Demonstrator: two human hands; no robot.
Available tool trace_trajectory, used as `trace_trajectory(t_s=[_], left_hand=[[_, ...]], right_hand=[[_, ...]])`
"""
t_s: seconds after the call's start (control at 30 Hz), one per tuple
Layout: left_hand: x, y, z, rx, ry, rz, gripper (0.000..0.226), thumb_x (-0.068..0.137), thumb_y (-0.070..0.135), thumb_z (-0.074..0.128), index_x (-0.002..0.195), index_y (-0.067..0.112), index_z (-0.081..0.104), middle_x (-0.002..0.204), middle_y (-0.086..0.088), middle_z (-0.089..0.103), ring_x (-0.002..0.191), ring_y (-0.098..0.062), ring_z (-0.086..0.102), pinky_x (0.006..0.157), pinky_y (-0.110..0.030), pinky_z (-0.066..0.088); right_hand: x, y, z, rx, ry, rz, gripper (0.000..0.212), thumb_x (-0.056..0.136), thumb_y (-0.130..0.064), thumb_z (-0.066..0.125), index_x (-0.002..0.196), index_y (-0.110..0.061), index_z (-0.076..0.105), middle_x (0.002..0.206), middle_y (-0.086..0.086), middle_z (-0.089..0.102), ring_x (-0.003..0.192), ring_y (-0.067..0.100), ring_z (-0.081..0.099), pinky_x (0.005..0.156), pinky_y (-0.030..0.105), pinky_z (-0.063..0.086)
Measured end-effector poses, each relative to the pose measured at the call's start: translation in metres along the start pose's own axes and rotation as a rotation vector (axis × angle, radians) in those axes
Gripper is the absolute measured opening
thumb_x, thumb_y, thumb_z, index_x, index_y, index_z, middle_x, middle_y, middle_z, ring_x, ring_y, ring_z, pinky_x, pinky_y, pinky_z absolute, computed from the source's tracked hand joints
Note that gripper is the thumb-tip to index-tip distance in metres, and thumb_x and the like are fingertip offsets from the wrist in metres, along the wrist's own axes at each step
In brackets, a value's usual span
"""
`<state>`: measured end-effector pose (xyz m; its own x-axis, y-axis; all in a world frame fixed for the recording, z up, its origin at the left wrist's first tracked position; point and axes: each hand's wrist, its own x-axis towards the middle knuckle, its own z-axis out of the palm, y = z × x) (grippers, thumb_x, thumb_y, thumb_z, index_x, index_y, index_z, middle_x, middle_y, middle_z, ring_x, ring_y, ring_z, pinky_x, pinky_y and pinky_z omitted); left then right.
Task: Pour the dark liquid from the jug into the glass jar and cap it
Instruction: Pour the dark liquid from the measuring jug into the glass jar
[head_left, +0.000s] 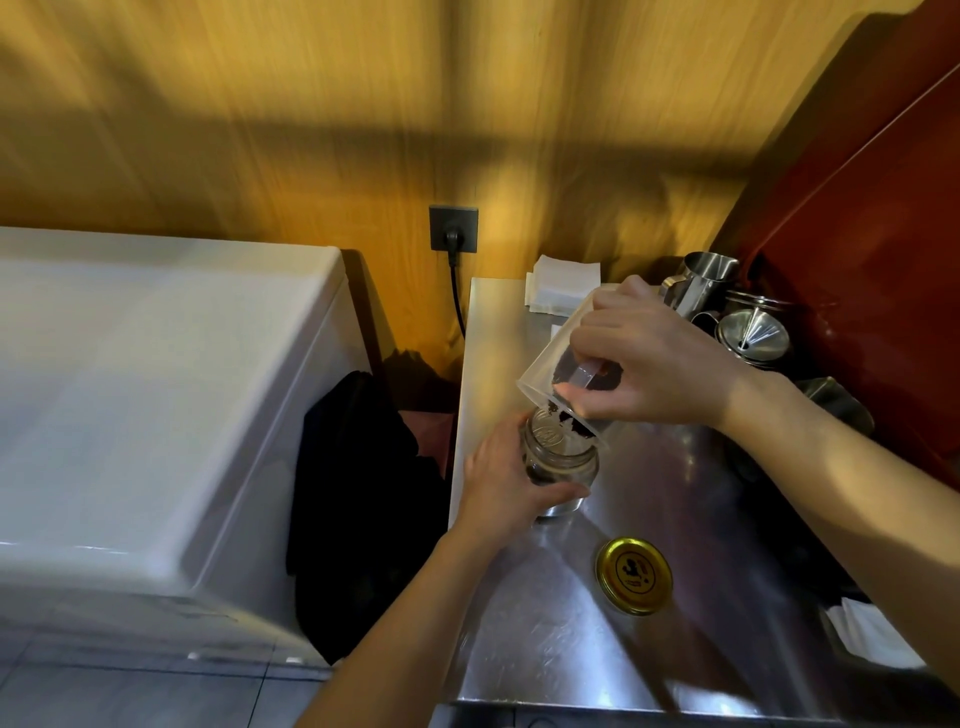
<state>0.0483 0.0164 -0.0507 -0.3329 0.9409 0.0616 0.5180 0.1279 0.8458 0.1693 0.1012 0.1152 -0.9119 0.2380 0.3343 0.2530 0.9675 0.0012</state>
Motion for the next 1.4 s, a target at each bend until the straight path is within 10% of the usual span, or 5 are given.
trace_trajectory(t_s=[1.4], left_hand=[[0.000,-0.001,0.000,-0.007,-0.008,0.011,0.088,0.055,0.048,0.086,0.128,0.031,0.042,0.121,0.011,0.054,0.116,-0.015,0.050,0.097,-0.039,0.042]], right_hand=[[-0.001,0.008,0.011,-0.020,0.146,-0.128,0.032,0.077,-0.030,0.066,0.059,-0.012,0.046,0.055,0.000,0.041,0.060,0.017,0.033,0.068,0.026,0.019]])
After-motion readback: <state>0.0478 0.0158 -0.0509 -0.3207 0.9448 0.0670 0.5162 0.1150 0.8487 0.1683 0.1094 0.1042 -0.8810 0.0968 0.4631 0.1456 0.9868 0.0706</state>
